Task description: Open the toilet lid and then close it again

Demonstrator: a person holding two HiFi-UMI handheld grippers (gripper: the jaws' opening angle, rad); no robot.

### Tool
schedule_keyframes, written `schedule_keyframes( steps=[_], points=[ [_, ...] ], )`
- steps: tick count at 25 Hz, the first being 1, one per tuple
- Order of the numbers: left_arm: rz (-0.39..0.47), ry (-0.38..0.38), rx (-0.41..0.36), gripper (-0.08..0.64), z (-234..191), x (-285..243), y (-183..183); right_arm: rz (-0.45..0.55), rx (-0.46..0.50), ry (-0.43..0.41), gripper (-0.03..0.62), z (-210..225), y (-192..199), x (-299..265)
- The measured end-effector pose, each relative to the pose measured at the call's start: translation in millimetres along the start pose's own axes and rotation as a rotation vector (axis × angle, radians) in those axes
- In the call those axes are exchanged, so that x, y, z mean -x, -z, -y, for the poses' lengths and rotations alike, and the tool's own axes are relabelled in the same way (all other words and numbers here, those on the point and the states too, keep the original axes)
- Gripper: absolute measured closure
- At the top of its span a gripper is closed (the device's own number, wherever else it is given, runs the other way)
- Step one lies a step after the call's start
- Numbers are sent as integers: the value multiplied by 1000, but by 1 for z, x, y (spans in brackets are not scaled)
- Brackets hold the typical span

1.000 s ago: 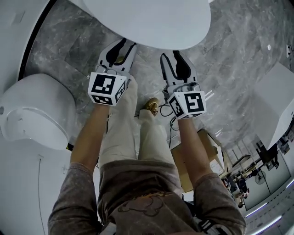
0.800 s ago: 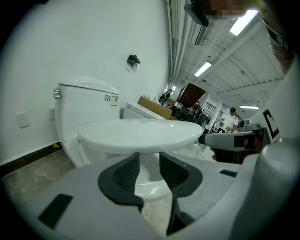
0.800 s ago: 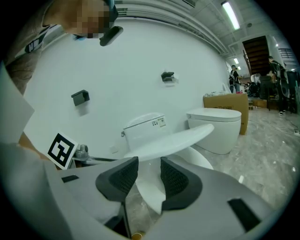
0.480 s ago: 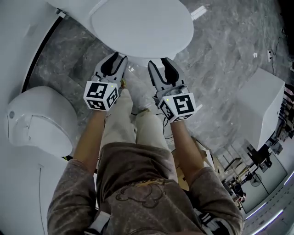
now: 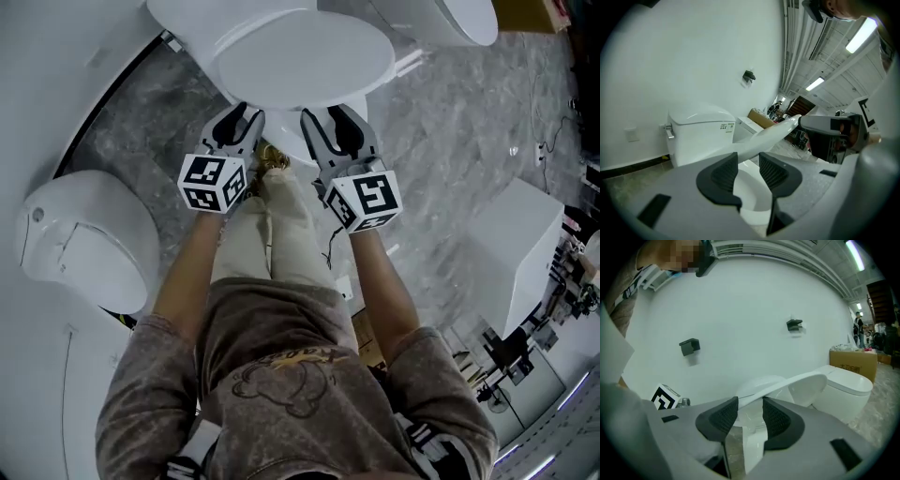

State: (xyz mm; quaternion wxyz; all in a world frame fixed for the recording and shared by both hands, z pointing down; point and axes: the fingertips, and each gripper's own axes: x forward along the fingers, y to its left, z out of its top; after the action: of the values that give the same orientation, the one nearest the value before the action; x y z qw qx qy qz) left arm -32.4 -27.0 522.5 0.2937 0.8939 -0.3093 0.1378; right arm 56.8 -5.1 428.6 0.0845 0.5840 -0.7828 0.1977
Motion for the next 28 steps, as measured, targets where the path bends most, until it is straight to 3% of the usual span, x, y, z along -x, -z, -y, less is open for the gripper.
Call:
schedule_keyframes(
  steps=[16, 28],
  points=[
    [3, -335, 65, 423, -91, -9, -88, -67, 43, -241, 425, -17, -85, -131],
    [20, -419, 132, 423, -148, -23, -116, -52, 74, -329, 425, -23, -117, -205]
  ],
)
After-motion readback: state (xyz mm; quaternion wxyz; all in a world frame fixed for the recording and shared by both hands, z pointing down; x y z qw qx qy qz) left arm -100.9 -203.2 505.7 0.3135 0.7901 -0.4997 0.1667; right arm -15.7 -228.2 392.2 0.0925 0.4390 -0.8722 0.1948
